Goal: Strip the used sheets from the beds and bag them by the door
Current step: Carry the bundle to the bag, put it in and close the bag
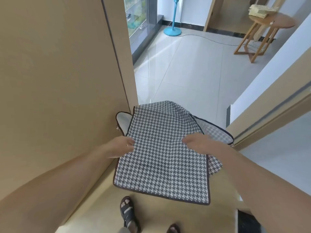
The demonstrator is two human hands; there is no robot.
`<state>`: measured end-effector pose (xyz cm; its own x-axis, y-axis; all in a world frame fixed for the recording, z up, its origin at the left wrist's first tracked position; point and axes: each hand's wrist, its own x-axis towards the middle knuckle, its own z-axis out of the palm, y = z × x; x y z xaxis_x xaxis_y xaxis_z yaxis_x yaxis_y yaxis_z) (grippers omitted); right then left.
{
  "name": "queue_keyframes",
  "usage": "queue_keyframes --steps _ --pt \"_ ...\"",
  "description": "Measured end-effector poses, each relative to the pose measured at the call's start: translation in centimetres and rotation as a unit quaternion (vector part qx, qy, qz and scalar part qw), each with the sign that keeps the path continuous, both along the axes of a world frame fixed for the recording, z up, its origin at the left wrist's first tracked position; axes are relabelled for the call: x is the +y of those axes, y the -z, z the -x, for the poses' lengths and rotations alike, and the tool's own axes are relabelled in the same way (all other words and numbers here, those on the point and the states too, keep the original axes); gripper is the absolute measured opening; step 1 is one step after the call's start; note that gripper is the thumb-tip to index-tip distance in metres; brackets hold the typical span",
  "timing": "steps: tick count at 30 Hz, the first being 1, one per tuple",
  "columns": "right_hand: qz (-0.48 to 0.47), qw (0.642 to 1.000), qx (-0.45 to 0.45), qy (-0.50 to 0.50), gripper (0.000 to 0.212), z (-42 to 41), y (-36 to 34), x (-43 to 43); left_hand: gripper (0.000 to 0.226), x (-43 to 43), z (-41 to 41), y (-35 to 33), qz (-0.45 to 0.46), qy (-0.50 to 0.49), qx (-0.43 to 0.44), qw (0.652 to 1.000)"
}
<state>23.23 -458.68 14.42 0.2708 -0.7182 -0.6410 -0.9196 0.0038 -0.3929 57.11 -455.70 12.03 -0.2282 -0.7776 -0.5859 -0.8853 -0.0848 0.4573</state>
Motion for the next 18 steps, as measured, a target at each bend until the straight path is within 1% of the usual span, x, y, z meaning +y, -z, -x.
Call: queue_keyframes --steps 2,5,7,10,12,15,18 --pt "-0.012 1.000 -0.019 -0.010 0.045 -3.3 0.8 -1.0 0.048 -1.7 -1.7 0.4 0.002 -0.029 0.019 0.999" --pt "-0.042 0.997 -0.053 0.030 0.047 -7.9 2.0 -2.7 0.045 -4.5 -4.7 0.8 0.009 -0.064 0.053 0.997" --pt "-0.053 0.995 -0.066 0.056 0.046 -10.9 3.0 -4.0 0.043 -6.6 -7.0 0.8 0.015 -0.083 0.060 0.995" --pt "-0.037 0.984 -0.104 0.139 0.038 -15.2 4.7 -6.4 0.044 -10.1 -10.0 0.6 0.038 -0.119 0.043 0.991" --pt "-0.036 0.973 -0.127 0.190 0.034 -17.7 5.8 -7.9 0.044 -12.7 -11.0 0.5 0.048 -0.122 0.026 0.991" --pt "-0.056 0.958 -0.155 0.234 0.030 -20.7 7.7 -9.6 0.041 -16.6 -10.6 1.5 0.042 -0.118 0.021 0.992" --pt "-0.058 0.941 -0.177 0.284 0.032 -22.5 10.3 -11.5 0.040 -20.3 -9.4 3.7 0.028 -0.126 0.016 0.992"
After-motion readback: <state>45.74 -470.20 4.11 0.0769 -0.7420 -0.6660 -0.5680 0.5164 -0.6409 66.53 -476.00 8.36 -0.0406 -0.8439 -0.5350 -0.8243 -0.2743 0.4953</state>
